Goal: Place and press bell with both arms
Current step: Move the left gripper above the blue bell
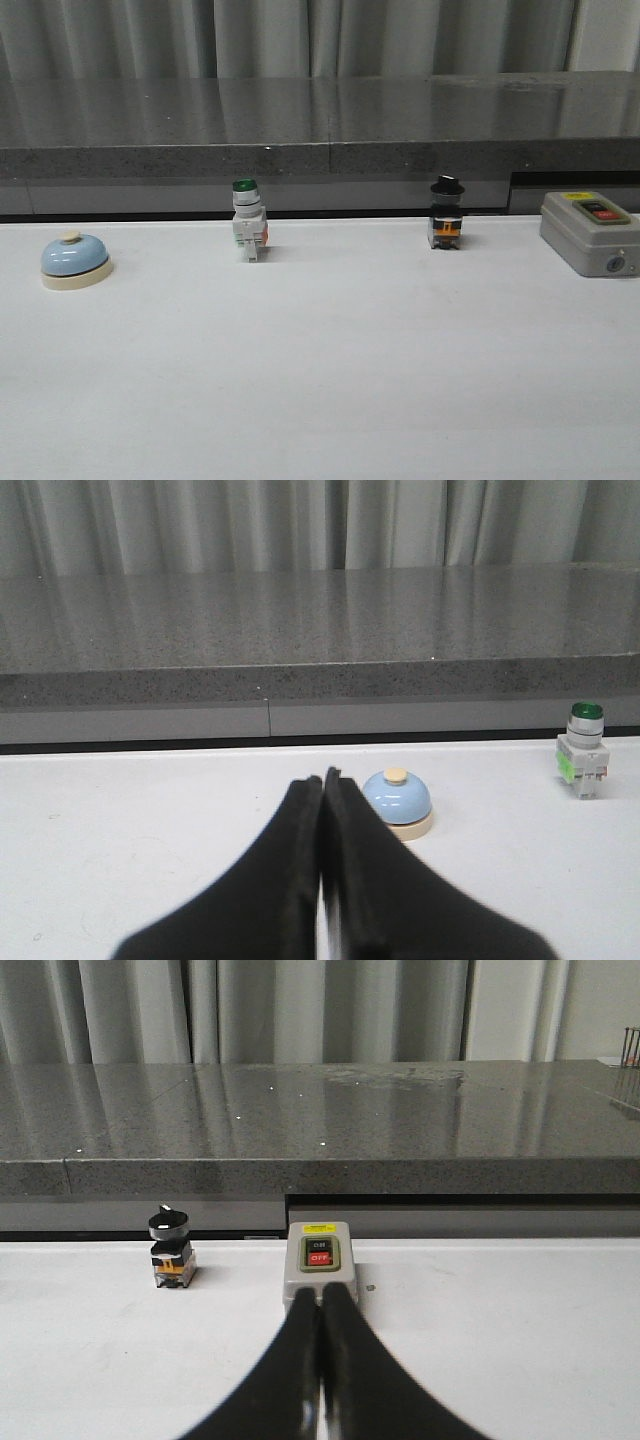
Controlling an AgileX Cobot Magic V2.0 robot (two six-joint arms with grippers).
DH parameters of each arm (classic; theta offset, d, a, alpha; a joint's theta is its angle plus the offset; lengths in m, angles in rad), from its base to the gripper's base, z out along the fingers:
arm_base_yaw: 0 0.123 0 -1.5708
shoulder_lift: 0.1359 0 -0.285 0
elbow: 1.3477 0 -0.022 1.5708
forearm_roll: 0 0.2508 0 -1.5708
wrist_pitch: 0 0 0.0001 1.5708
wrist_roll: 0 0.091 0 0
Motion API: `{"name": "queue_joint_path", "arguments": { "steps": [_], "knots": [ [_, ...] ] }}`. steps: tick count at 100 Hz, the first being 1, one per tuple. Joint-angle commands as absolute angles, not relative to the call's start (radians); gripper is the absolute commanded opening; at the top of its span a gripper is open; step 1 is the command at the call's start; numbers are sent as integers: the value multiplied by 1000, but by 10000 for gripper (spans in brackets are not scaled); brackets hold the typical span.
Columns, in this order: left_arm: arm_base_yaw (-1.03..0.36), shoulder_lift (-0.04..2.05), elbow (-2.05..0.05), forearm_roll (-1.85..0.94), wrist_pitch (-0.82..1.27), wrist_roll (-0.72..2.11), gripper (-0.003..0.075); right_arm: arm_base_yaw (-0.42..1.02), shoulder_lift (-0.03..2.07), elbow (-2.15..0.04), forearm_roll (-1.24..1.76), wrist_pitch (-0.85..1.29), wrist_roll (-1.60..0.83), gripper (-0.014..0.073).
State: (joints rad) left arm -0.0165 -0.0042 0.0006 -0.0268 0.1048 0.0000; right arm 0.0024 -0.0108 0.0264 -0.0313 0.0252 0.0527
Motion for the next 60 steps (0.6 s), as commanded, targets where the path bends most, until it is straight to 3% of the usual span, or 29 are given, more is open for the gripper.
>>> {"name": "queue_joint_path", "arguments": {
  "steps": [1, 31, 60],
  "knots": [
    [-16, -35, 43, -41, 0, -11, -20, -5, -29, 12, -31, -57, 45, -60],
    [-16, -13, -70, -41, 26, -11, -20, -5, -29, 12, -31, -57, 45, -60],
    [-20, 188, -294, -68, 119, -11, -20, -5, -29, 12, -31, -57, 45, -60]
  ]
}}
